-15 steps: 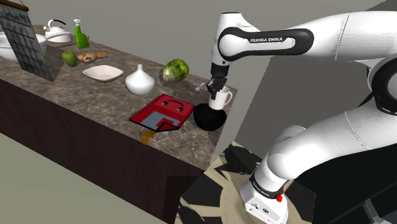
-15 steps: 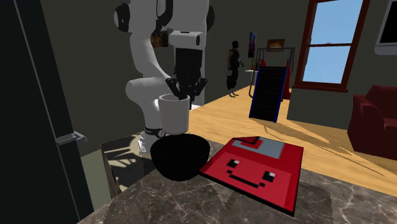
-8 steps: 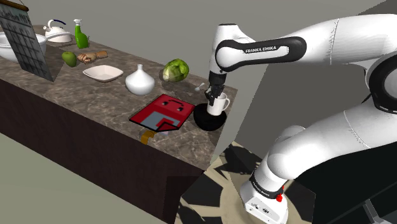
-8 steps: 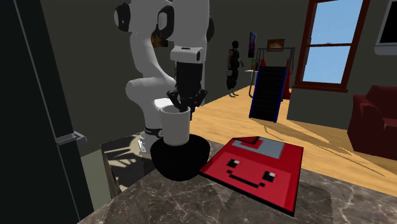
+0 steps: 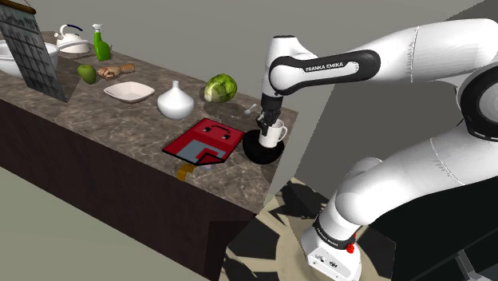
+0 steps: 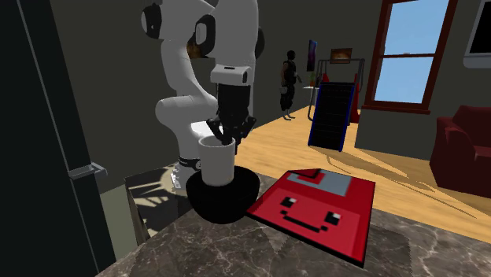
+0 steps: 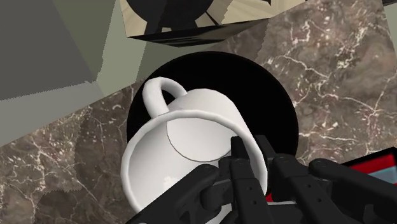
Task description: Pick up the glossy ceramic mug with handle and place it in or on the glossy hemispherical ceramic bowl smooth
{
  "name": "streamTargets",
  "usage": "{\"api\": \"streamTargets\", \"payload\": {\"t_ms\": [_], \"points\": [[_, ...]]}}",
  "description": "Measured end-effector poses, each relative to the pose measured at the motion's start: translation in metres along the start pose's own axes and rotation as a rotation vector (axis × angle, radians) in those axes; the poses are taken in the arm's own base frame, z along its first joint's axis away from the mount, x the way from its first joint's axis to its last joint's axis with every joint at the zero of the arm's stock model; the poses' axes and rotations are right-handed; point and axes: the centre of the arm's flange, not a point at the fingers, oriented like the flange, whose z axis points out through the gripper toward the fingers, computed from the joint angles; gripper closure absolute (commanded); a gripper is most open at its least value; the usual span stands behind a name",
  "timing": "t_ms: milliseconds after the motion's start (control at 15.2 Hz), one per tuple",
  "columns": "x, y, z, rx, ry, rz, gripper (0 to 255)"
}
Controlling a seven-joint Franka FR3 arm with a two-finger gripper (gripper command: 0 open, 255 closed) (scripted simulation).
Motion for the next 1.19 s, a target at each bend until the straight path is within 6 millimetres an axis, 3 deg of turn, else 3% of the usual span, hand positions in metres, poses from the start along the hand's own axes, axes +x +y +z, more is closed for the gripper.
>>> {"api": "streamTargets", "payload": {"t_ms": [66,462,792,1188], "points": [[0.000,0.000,0.000,0.000,0.000,0.000,0],[0.000,0.000,0.000,0.000,0.000,0.000,0],[0.002,0.001,-0.044,0.000,0.001,0.000,0],[0.000,0.000,-0.050,0.000,0.000,0.000,0]]}}
